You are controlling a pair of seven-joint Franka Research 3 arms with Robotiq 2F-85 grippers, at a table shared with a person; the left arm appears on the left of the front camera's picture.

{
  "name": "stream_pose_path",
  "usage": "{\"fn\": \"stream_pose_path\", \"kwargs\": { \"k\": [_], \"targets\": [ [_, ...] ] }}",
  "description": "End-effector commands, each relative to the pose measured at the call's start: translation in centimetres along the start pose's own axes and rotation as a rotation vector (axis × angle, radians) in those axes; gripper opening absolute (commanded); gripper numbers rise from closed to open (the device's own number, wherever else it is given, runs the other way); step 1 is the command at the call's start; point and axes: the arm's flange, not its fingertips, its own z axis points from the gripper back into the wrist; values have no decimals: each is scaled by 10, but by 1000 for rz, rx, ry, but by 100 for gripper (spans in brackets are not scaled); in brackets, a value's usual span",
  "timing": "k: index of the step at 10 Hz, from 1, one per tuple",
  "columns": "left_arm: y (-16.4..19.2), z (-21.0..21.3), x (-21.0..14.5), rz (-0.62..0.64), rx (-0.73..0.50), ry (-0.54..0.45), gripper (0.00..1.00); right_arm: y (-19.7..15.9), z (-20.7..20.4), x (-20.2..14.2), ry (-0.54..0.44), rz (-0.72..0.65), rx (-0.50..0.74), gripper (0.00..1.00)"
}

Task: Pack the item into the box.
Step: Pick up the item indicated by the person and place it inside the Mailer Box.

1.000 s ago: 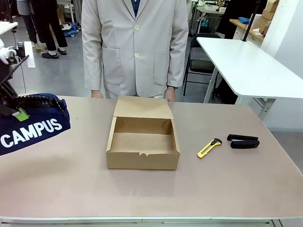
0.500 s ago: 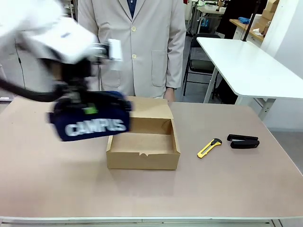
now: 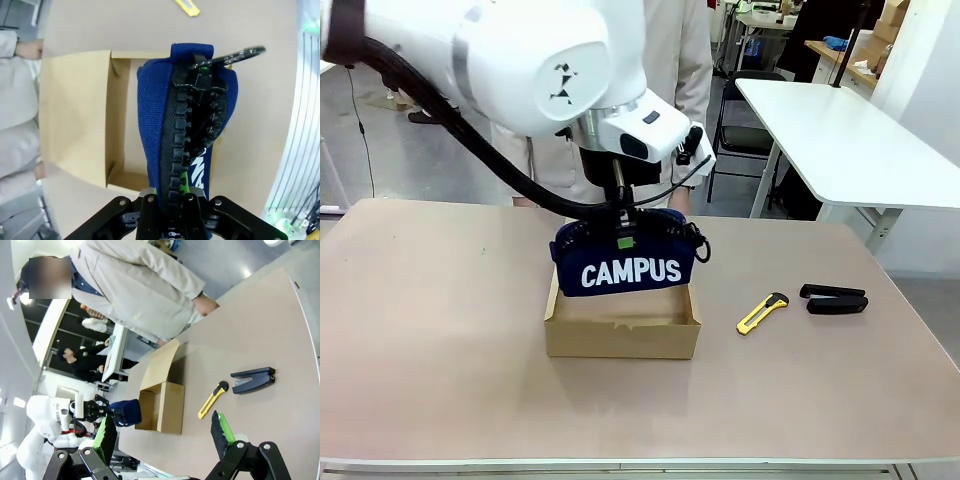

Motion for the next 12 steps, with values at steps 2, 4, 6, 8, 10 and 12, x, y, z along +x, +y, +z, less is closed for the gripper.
{"fn": "stream_pose_path", "kwargs": {
  "k": [2,4,6,8,10,12],
  "targets": [
    [0,0,0,0,0,0,9,-1,-1,2,-14,23,20,100],
    [18,-26,3,-83,-33,-36,9,-1,-1,2,-14,23,20,100],
    [30,-45,7,-111,-37,-24,9,-1,-1,2,-14,23,20,100],
    [40,-65,9,-95,-91,25,9,-1,-1,2,-14,23,20,100],
    [41,-86,9,-85,-147,44,9,-1,-1,2,-14,23,20,100],
    [44,-108,7,-59,-173,73,9,-1,-1,2,-14,23,20,100]
  ]
}}
